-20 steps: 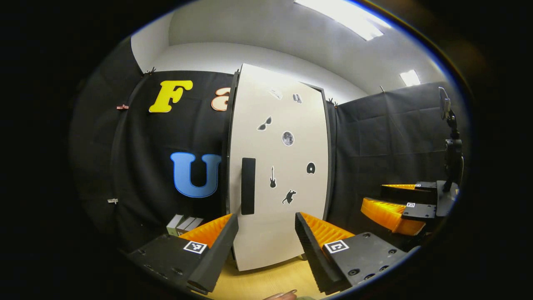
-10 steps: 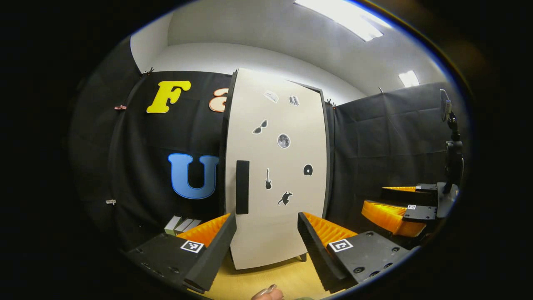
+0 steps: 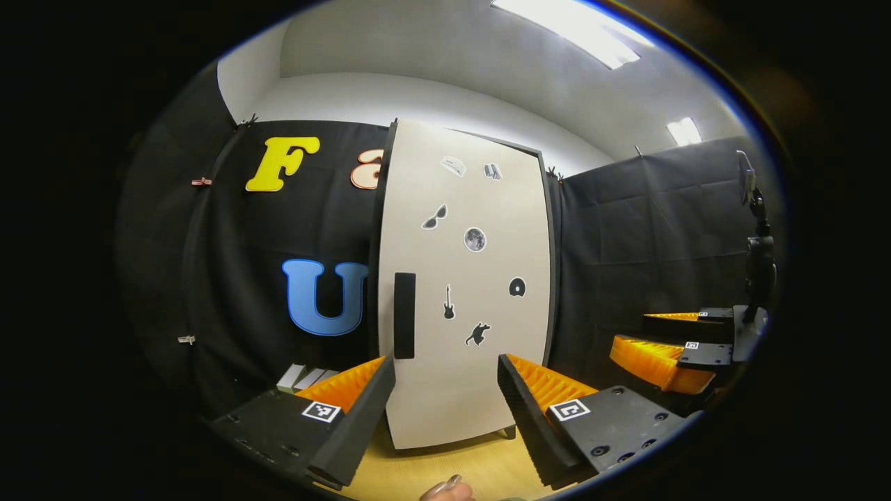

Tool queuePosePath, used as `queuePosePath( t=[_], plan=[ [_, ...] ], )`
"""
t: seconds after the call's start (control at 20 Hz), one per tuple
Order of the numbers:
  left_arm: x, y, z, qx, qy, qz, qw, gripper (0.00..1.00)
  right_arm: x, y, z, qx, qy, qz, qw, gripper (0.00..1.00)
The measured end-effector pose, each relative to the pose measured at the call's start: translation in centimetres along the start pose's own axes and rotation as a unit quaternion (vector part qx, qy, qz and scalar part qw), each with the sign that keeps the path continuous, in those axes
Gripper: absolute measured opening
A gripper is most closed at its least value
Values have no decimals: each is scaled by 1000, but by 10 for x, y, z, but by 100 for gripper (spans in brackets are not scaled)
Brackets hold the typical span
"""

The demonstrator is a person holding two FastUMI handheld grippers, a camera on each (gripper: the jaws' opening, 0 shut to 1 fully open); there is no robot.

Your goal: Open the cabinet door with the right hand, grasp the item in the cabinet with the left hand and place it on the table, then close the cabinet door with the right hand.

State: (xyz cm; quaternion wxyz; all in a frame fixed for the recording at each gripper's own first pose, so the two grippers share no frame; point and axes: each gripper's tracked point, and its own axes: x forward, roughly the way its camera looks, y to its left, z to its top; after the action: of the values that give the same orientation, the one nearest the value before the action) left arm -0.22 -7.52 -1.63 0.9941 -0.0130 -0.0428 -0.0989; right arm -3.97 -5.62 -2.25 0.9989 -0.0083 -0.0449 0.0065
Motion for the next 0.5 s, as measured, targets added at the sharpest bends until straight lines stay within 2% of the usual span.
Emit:
queuePosePath(
  t=[0.5],
  plan=[
    [3,-3,-4,-17,2,-13,1000,93,-1,2,3,-2,-1,6,1000,97]
  ],
)
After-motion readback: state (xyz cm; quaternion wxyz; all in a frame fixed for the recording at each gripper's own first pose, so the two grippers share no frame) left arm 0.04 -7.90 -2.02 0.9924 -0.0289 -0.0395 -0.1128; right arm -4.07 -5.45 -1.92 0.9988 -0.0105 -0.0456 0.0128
